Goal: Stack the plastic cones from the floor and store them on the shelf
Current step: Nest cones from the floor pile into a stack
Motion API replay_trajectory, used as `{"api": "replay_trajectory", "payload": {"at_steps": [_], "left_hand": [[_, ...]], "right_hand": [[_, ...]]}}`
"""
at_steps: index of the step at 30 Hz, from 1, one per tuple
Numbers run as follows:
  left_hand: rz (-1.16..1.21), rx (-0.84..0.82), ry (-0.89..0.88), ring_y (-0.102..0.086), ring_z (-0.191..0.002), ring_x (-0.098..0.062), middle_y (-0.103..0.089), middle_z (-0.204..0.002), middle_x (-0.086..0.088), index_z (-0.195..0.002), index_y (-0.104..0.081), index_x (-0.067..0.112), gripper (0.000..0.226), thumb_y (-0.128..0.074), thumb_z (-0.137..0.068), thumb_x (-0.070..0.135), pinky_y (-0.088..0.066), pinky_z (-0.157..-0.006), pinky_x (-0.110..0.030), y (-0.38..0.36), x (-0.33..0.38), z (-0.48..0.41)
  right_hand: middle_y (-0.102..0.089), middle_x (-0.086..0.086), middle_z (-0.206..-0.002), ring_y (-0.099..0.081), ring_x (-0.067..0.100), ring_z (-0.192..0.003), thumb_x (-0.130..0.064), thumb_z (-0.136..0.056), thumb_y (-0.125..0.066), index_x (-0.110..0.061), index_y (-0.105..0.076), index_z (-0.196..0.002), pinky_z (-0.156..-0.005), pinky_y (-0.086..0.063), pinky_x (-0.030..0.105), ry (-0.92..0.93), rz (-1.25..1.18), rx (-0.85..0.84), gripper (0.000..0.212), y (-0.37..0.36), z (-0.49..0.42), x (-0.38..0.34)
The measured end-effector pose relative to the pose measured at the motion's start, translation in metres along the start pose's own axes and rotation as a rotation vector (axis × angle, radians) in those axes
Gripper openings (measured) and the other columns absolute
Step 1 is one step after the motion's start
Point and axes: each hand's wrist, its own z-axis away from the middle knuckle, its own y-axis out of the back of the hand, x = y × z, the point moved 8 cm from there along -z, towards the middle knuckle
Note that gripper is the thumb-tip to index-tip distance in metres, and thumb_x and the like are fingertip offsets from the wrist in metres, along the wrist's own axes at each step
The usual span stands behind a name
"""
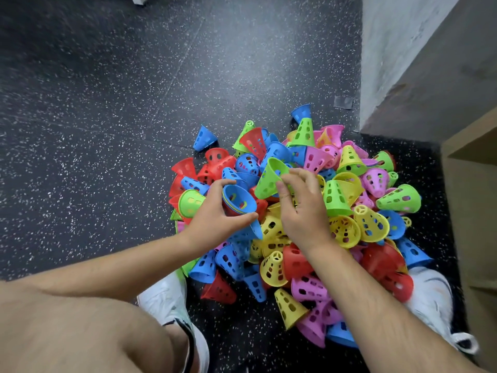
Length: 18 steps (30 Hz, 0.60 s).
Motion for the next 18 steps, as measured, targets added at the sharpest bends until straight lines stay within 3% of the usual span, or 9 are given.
{"api": "replay_trajectory", "payload": {"at_steps": [2,5,9,13,16,18], "left_hand": [[0.005,-0.002,-0.016,-0.057,-0.106,0.009,-0.058,-0.124,0.009,-0.133,-0.046,0.028,0.073,-0.091,-0.076,0.035,-0.042,-0.087,-0.006,-0.001,0.004,-0.001],[0.036,-0.015,-0.033,-0.063,-0.111,-0.003,-0.063,-0.123,0.006,-0.131,-0.047,0.026,0.074,-0.092,-0.073,0.037,-0.049,-0.098,-0.022,-0.003,0.005,-0.001],[0.106,-0.014,-0.048,-0.067,-0.101,0.0,-0.068,-0.115,0.006,-0.128,-0.048,0.021,0.069,-0.092,-0.074,0.024,-0.05,-0.088,-0.016,-0.002,0.011,0.002],[0.122,-0.007,-0.072,-0.066,-0.093,0.002,-0.068,-0.109,0.004,-0.127,-0.048,0.016,0.062,-0.086,-0.079,0.006,-0.051,-0.084,-0.016,0.001,0.008,0.002],[0.068,-0.033,-0.077,-0.062,-0.089,0.003,-0.065,-0.11,0.0,-0.125,-0.048,0.023,0.061,-0.086,-0.08,0.01,-0.049,-0.084,-0.015,0.0,0.006,0.003],[0.048,-0.027,-0.085,-0.061,-0.09,0.003,-0.064,-0.113,-0.003,-0.128,-0.047,0.022,0.061,-0.086,-0.081,0.013,-0.048,-0.084,-0.014,0.0,0.006,0.002]], "right_hand": [[-0.053,0.005,-0.132,-0.048,0.011,-0.125,-0.028,-0.102,-0.056,-0.015,-0.069,-0.112,-0.105,-0.038,0.017,0.011,-0.084,-0.02,0.021,0.0,-0.001,-0.012],[-0.049,0.01,-0.143,-0.044,0.014,-0.135,-0.027,-0.101,-0.057,-0.017,-0.069,-0.114,-0.105,-0.027,0.004,0.024,-0.116,-0.073,0.02,-0.006,0.002,-0.025],[-0.055,0.007,-0.141,-0.047,0.012,-0.135,-0.031,-0.102,-0.056,-0.019,-0.069,-0.118,-0.109,-0.036,0.017,0.016,-0.129,-0.196,0.024,-0.019,0.009,-0.034],[-0.058,-0.008,-0.133,-0.046,-0.002,-0.13,-0.033,-0.1,-0.056,-0.026,-0.066,-0.12,-0.105,-0.033,0.009,0.005,-0.117,-0.344,0.023,-0.028,0.022,-0.039],[-0.058,-0.021,-0.119,-0.05,-0.006,-0.114,-0.041,-0.1,-0.053,-0.035,-0.058,-0.124,-0.095,-0.041,0.016,-0.032,-0.105,-0.409,0.026,-0.03,0.027,-0.04],[-0.058,-0.021,-0.121,-0.05,-0.002,-0.116,-0.046,-0.099,-0.05,-0.038,-0.054,-0.127,-0.096,-0.043,0.022,-0.053,-0.105,-0.418,0.029,-0.031,0.027,-0.037]]}}
